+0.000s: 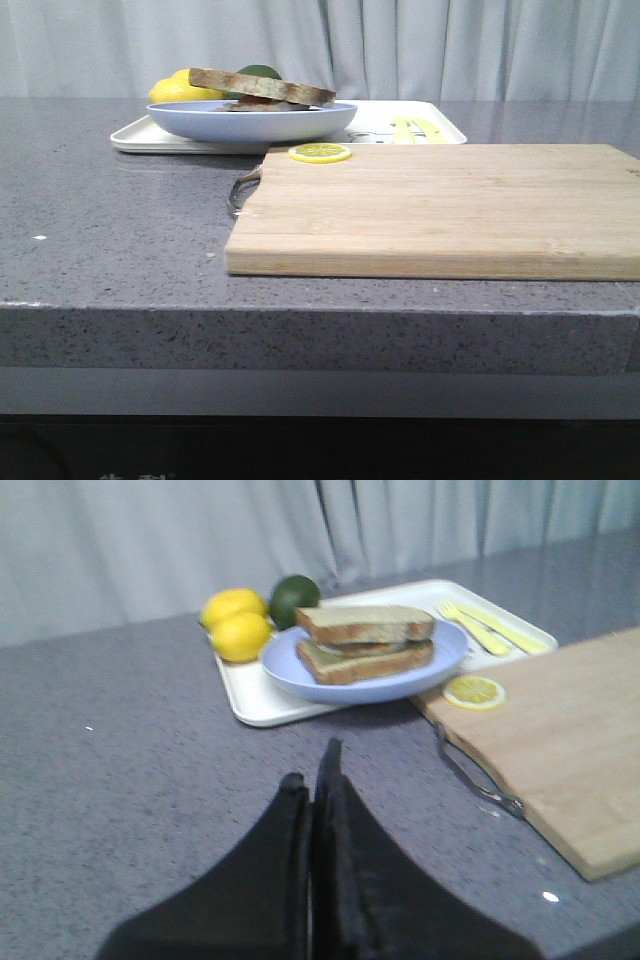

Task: Place bread and move sandwich to tray

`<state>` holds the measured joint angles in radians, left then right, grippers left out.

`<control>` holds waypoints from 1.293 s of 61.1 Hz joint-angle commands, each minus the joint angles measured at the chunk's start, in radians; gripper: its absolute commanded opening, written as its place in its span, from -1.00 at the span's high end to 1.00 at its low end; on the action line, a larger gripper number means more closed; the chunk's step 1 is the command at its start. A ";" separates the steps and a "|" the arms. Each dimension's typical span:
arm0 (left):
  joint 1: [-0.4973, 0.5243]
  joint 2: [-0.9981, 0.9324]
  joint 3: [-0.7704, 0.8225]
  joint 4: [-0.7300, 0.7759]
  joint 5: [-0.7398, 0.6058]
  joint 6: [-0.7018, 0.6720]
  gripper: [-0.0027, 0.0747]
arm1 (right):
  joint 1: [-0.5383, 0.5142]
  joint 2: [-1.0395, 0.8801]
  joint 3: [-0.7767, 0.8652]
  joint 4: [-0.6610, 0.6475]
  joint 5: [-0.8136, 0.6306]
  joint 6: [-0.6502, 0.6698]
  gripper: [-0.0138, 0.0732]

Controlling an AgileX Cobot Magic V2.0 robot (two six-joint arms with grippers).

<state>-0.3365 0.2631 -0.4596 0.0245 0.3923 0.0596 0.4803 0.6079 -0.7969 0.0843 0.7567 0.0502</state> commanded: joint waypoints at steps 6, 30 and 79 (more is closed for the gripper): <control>0.108 -0.156 0.199 -0.005 -0.322 -0.001 0.98 | -0.006 0.000 -0.022 -0.006 -0.061 -0.005 0.95; 0.239 -0.291 0.462 -0.088 -0.488 -0.003 0.98 | -0.006 0.000 -0.022 -0.006 -0.059 -0.005 0.95; 0.256 -0.291 0.465 -0.088 -0.496 -0.003 0.98 | -0.006 0.000 -0.022 -0.006 -0.060 -0.005 0.95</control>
<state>-0.0805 -0.0032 0.0045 -0.0540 -0.0242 0.0596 0.4803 0.6065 -0.7969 0.0843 0.7638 0.0502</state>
